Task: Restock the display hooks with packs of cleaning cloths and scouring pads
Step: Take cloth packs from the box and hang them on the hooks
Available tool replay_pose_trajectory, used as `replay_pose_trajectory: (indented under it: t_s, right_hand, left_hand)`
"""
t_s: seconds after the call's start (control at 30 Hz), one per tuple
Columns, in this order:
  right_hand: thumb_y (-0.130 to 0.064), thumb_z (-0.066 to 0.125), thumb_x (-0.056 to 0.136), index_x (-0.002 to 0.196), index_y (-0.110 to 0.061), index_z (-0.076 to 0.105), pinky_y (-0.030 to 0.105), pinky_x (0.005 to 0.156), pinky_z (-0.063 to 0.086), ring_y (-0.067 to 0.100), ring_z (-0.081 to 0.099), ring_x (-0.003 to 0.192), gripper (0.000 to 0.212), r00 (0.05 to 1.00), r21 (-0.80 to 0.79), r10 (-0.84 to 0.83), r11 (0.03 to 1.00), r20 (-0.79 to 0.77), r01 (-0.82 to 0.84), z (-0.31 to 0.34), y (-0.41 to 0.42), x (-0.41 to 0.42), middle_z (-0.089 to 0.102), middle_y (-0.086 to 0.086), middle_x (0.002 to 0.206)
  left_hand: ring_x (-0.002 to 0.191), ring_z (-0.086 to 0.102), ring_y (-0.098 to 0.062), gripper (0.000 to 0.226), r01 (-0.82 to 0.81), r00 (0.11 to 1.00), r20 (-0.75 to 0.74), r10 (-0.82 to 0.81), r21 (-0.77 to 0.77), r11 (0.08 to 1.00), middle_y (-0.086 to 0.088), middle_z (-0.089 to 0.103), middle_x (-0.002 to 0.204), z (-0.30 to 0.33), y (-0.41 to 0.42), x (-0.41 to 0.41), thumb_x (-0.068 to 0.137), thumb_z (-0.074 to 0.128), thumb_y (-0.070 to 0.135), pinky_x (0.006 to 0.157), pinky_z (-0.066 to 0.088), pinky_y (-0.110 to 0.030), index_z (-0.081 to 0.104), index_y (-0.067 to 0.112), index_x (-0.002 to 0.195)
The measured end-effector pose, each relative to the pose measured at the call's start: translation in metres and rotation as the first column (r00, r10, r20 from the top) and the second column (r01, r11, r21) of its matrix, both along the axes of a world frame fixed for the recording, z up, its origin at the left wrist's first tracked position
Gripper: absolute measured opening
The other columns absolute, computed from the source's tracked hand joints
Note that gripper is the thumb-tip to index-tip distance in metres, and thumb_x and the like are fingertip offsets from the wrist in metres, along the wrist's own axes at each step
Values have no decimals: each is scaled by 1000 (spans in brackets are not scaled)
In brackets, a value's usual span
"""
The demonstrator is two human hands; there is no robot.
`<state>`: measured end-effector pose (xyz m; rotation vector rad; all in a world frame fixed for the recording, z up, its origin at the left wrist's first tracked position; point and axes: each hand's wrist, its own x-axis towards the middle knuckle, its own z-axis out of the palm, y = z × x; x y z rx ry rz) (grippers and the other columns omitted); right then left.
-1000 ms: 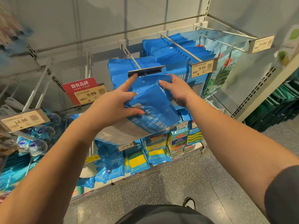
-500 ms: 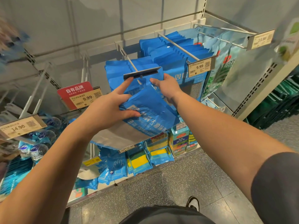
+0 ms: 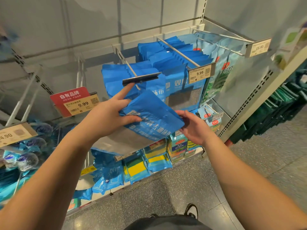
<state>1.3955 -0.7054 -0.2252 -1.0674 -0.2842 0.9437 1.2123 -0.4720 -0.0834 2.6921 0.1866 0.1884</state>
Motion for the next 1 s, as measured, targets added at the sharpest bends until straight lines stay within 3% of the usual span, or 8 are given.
replay_pose_trajectory:
  t_s: [0.1, 0.23, 0.37, 0.53, 0.67, 0.73, 0.87, 1.0]
  right_hand:
    - [-29, 70, 86, 125, -10, 65, 44, 116, 29, 26, 49, 128, 44, 990, 32, 113, 993, -84, -111, -7, -3, -2, 59, 10, 135]
    - [-41, 81, 76, 116, -12, 72, 41, 107, 42, 24, 59, 119, 51, 991, -39, 126, 991, 46, -124, -4, -2, 1, 66, 9, 125]
    - [-24, 58, 91, 108, -4, 70, 38, 95, 50, 23, 67, 100, 29, 993, -64, 2, 998, 119, 6, 11, -1, 7, 72, 10, 108]
    - [-26, 53, 92, 106, -7, 64, 31, 77, 52, 17, 67, 87, 26, 971, -42, -112, 992, 213, 123, 35, 7, 16, 73, 4, 96]
    - [-21, 44, 105, 103, -8, 64, 44, 92, 51, 21, 67, 96, 24, 939, 5, -244, 968, 244, 251, 53, 2, 29, 72, 7, 101]
    - [-23, 46, 105, 95, -16, 66, 42, 91, 52, 19, 68, 93, 24, 922, -35, -233, 966, 310, 256, 61, -1, 37, 73, 2, 93]
    - [-58, 54, 87, 85, -34, 67, 42, 89, 47, 21, 64, 94, 27, 776, -317, 13, 917, 631, 242, 69, 1, 48, 69, -2, 94]
    - [-41, 51, 101, 95, -30, 65, 27, 80, 42, 6, 58, 85, 19, 757, -312, 28, 921, 653, 235, 76, 16, 48, 65, -10, 91]
  left_hand:
    - [120, 62, -21, 41, 1, 1000, 6, -1, 1, 1000, 59, 4, 141, -2, -2, 1, 71, 59, 65, 86, 53, -43, 65, 41, 104]
    - [128, 56, -11, 30, 23, 1000, 3, -23, -33, 999, 54, 6, 147, -1, -1, 0, 73, 60, 62, 86, 47, -33, 51, 63, 102]
    - [125, 55, -7, 47, 20, 1000, 9, -19, -67, 998, 54, 7, 148, -5, 3, 1, 76, 59, 59, 93, 48, -36, 60, 49, 122]
    - [122, 50, 7, 63, 20, 999, 29, -16, -160, 987, 42, 29, 152, -9, 4, 2, 80, 57, 58, 94, 44, -28, 41, 53, 141]
    - [116, 60, -4, 60, -1, 999, 38, 7, -155, 988, 49, 48, 126, -12, 14, 3, 92, 53, 63, 89, 47, -32, 44, 43, 147]
    - [116, 61, -4, 64, -11, 1000, 22, 15, -156, 988, 42, 51, 131, -12, 16, 1, 88, 50, 64, 90, 49, -33, 44, 42, 148]
    - [127, 54, -3, 53, 36, 999, -24, -39, -113, 993, 55, 18, 146, -8, 11, -1, 83, 48, 63, 96, 46, -35, 53, 52, 135]
    - [132, 45, 0, 25, 75, 990, -111, -83, -80, 994, 54, -1, 150, 0, 7, -2, 84, 52, 57, 101, 47, -42, 48, 67, 107]
